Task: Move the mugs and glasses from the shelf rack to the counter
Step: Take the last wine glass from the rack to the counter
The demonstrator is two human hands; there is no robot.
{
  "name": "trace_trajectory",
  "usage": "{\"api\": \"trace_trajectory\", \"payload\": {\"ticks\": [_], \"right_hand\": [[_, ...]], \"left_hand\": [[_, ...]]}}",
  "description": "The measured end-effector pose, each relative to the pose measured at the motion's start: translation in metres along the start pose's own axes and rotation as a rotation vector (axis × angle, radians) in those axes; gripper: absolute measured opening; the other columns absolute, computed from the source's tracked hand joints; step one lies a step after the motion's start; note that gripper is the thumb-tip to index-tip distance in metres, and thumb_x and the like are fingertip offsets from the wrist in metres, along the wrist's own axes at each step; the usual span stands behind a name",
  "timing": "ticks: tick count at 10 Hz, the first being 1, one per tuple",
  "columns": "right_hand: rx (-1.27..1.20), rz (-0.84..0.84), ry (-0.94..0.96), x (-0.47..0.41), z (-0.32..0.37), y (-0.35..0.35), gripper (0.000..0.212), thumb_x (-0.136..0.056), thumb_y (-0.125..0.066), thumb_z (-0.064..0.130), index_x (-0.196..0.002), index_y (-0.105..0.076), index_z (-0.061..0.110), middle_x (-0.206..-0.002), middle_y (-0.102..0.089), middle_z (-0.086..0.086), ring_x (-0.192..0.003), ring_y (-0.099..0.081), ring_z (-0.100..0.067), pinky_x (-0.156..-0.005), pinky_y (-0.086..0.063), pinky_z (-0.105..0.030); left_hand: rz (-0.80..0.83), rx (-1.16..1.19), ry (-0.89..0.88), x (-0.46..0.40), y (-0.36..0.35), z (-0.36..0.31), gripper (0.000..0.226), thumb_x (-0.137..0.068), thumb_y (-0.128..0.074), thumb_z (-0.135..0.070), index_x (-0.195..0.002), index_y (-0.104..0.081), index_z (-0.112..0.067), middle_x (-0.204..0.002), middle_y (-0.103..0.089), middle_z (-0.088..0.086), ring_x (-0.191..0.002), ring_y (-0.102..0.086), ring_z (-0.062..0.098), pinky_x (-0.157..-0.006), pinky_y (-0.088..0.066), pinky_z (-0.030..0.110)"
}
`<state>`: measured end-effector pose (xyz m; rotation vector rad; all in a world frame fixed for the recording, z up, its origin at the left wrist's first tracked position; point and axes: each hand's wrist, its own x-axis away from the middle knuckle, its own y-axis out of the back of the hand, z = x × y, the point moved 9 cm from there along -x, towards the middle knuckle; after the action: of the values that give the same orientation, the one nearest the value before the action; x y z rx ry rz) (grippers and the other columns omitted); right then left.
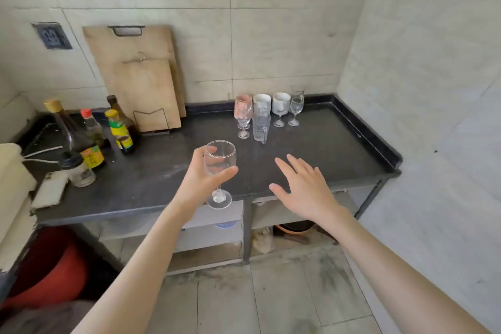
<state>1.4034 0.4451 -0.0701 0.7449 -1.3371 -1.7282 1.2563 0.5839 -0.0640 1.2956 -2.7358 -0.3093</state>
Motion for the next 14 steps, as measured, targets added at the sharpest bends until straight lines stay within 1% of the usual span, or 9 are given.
{"api": "trace_trajectory", "payload": {"ticks": [1,2,5,7,8,10,12,13,14], "right_hand": [[-0.004,0.027,-0.017,-0.049,-0.049,-0.002,0.063,-0.093,-0.035,0.049,-0.147,-0.012,0.027,-0.159,-0.007,-0.004,-0.145,-0.006,-0.025,-0.116,-0.009,-0.051],[-0.003,0.057,0.003,-0.1,-0.096,0.0,0.063,-0.094,-0.034,0.049,-0.148,-0.011,0.026,-0.159,-0.007,-0.005,-0.145,-0.005,-0.025,-0.116,-0.008,-0.051],[0.012,0.167,-0.024,-0.211,-0.226,-0.004,0.062,-0.094,-0.034,0.048,-0.147,-0.013,0.024,-0.159,-0.008,-0.005,-0.145,-0.005,-0.026,-0.115,-0.009,-0.052],[0.011,0.25,-0.062,-0.265,-0.272,-0.038,0.062,-0.093,-0.035,0.049,-0.147,-0.014,0.025,-0.159,-0.008,-0.005,-0.145,-0.006,-0.026,-0.115,-0.01,-0.052],[0.002,0.288,-0.084,-0.294,-0.285,-0.058,0.062,-0.094,-0.035,0.048,-0.147,-0.014,0.024,-0.159,-0.008,-0.005,-0.145,-0.006,-0.026,-0.115,-0.01,-0.052],[-0.003,0.387,-0.15,-0.349,-0.306,-0.106,0.063,-0.094,-0.035,0.048,-0.147,-0.011,0.025,-0.159,-0.006,-0.006,-0.146,-0.004,-0.027,-0.115,-0.01,-0.053],[-0.004,0.553,-0.227,-0.385,-0.327,-0.152,0.069,-0.092,-0.037,0.05,-0.148,-0.003,0.028,-0.159,0.004,-0.006,-0.145,0.003,-0.031,-0.113,-0.01,-0.057],[0.02,0.579,-0.215,-0.399,-0.334,-0.166,0.078,-0.088,-0.043,0.055,-0.147,0.002,0.031,-0.158,0.012,-0.005,-0.145,0.009,-0.031,-0.113,-0.009,-0.059],[0.039,0.597,-0.189,-0.409,-0.341,-0.176,0.091,-0.081,-0.051,0.06,-0.146,0.007,0.034,-0.157,0.02,-0.004,-0.144,0.015,-0.032,-0.111,-0.008,-0.062]], "left_hand": [[0.015,0.007,0.042,-0.053,-0.038,0.017,0.059,-0.074,-0.074,-0.03,-0.121,-0.04,-0.027,-0.108,-0.062,-0.011,-0.095,-0.064,0.005,-0.078,-0.049,0.027],[-0.027,0.001,0.075,-0.109,-0.076,0.026,0.058,-0.072,-0.076,-0.03,-0.12,-0.042,-0.028,-0.104,-0.062,-0.011,-0.08,-0.064,-0.006,-0.061,-0.045,0.007],[-0.081,0.011,0.189,-0.23,-0.177,0.051,0.055,-0.072,-0.077,-0.023,-0.114,-0.044,-0.036,-0.099,-0.057,-0.018,-0.081,-0.06,-0.006,-0.055,-0.041,0.001],[-0.075,0.024,0.236,-0.299,-0.216,0.075,0.057,-0.073,-0.075,-0.021,-0.121,-0.046,-0.028,-0.113,-0.06,-0.004,-0.099,-0.06,0.015,-0.075,-0.046,0.024],[-0.065,0.013,0.258,-0.334,-0.23,0.088,0.057,-0.074,-0.074,-0.021,-0.12,-0.043,-0.031,-0.118,-0.056,-0.004,-0.103,-0.057,0.016,-0.077,-0.046,0.026],[-0.018,0.002,0.261,-0.402,-0.25,0.115,0.054,-0.076,-0.072,-0.019,-0.117,-0.04,-0.035,-0.115,-0.048,-0.009,-0.111,-0.051,0.016,-0.082,-0.044,0.028],[0.017,0.022,0.244,-0.45,-0.264,0.127,0.053,-0.077,-0.07,-0.007,-0.114,-0.04,-0.031,-0.115,-0.045,-0.012,-0.121,-0.044,0.019,-0.067,-0.044,0.008],[0.015,-0.025,0.239,-0.468,-0.271,0.131,0.058,-0.077,-0.071,-0.012,-0.123,-0.039,-0.025,-0.119,-0.044,-0.01,-0.121,-0.044,0.015,-0.08,-0.043,0.017],[0.005,-0.019,0.26,-0.473,-0.277,0.137,0.06,-0.077,-0.071,-0.013,-0.125,-0.037,-0.024,-0.115,-0.043,-0.013,-0.119,-0.044,0.014,-0.077,-0.042,0.013]]}}
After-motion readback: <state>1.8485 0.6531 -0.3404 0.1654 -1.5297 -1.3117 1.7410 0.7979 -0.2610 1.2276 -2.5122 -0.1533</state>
